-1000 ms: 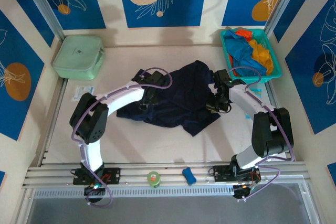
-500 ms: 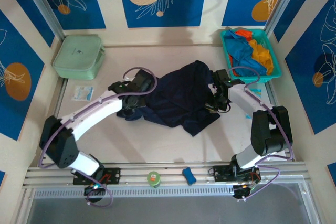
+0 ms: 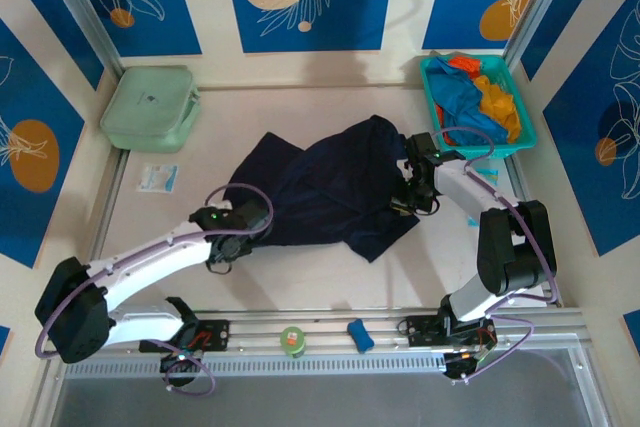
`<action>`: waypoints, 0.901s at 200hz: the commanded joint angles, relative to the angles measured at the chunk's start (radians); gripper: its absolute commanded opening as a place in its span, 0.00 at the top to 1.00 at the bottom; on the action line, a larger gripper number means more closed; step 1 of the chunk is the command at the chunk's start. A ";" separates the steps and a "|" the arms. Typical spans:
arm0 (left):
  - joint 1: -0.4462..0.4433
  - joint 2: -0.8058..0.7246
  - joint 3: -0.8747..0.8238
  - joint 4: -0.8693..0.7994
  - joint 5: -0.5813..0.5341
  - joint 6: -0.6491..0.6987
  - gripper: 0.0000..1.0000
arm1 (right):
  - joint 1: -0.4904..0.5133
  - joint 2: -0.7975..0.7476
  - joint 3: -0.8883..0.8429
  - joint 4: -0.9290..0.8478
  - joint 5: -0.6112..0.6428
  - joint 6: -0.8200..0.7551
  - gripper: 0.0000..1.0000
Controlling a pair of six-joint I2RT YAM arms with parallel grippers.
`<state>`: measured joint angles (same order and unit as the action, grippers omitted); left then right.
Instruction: Fold and stack the t-shirts
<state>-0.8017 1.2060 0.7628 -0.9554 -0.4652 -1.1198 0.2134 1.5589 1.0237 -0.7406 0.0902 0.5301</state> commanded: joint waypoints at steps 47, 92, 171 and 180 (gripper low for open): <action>-0.011 -0.186 -0.104 -0.016 -0.069 -0.209 0.69 | -0.047 -0.121 0.014 -0.173 0.132 0.015 1.00; -0.011 -0.159 -0.133 0.055 -0.031 -0.199 0.32 | -0.071 -0.120 -0.009 -0.170 0.135 0.025 1.00; -0.007 0.187 0.171 0.125 -0.014 0.044 0.17 | -0.101 -0.111 -0.012 -0.168 0.143 0.012 1.00; -0.005 0.222 0.185 0.118 -0.015 0.044 0.17 | -0.106 -0.116 -0.015 -0.167 0.139 0.009 1.00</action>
<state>-0.8036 1.3499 0.8909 -0.8398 -0.4950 -1.1454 0.1265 1.4567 1.0245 -0.8806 0.2123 0.5415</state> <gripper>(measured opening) 0.828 0.056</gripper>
